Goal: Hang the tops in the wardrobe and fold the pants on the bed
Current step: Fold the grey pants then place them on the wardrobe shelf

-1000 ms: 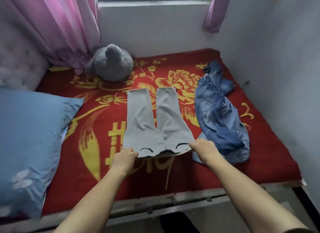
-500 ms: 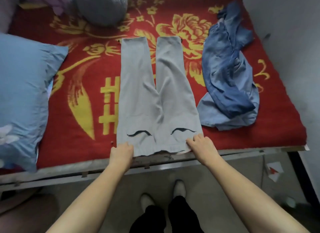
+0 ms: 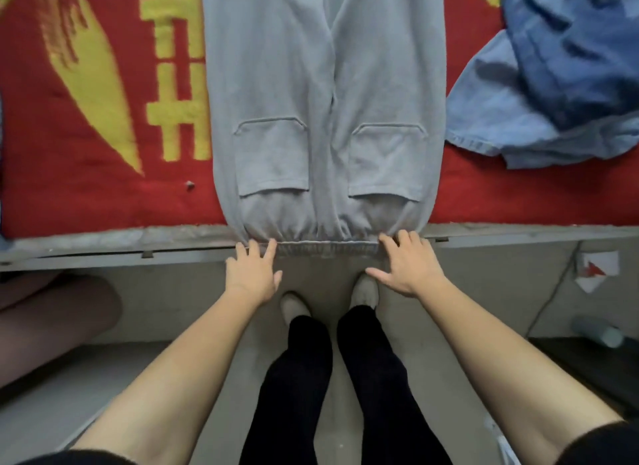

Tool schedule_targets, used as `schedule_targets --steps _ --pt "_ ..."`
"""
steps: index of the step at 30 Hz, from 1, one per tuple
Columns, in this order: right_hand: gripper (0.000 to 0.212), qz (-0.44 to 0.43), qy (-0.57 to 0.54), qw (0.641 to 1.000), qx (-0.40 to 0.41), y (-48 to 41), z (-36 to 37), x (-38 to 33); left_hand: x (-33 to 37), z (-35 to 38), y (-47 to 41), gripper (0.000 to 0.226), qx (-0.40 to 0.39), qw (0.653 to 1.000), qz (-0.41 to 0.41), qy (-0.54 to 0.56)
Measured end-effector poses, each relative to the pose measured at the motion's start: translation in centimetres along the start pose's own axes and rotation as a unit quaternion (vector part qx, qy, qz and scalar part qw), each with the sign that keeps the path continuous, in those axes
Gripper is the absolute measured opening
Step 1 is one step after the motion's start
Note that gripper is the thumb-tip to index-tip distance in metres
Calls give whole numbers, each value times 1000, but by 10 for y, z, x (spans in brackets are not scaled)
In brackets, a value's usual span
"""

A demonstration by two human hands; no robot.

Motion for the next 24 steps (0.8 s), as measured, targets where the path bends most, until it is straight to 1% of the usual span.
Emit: schedule_targets --steps 1,3,5,7,8,11,14,15,18,20,22,24 --pt "78 12 -36 999 13 0 -4 4 1 -8 2 69 33 999 0 2" --pt "62 36 -117 991 54 1 -21 14 5 -32 5 51 128 991 16 34" --pt "49 68 -181 972 131 2 -44 29 12 -54 5 36 201 977 44 60" --pt "43 113 -229 946 201 1 -64 49 25 -71 0 41 249 961 82 90" --pt "44 134 -249 932 225 -2 -71 59 33 -79 -3 45 265 952 102 111" --pt "56 191 -307 891 275 -15 -83 83 58 -90 -18 46 284 937 114 166" --pt "61 239 -377 842 302 -32 -79 103 78 -84 -33 45 265 939 79 203" --pt "60 245 -391 835 301 -38 -76 105 81 -81 -36 46 265 939 60 209" --pt "51 234 -362 847 310 -48 -68 111 92 -72 -37 51 266 941 31 208" --pt "45 225 -364 846 319 -51 -65 118 97 -72 -32 51 278 935 11 220" --pt "41 224 -396 830 323 -57 -65 129 106 -84 -21 36 340 912 22 228" --pt "38 225 -444 806 319 -64 -70 140 129 -100 -11 21 393 884 87 237"
Point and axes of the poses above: each hand's wrist, its own y-axis away from the middle knuckle, its own z-axis out of the palm, x = y × z, the point moved 7 cm from there along -y, towards the middle knuckle, and after that the axes turned 4 degrees about -z, right-handed, at the moved point
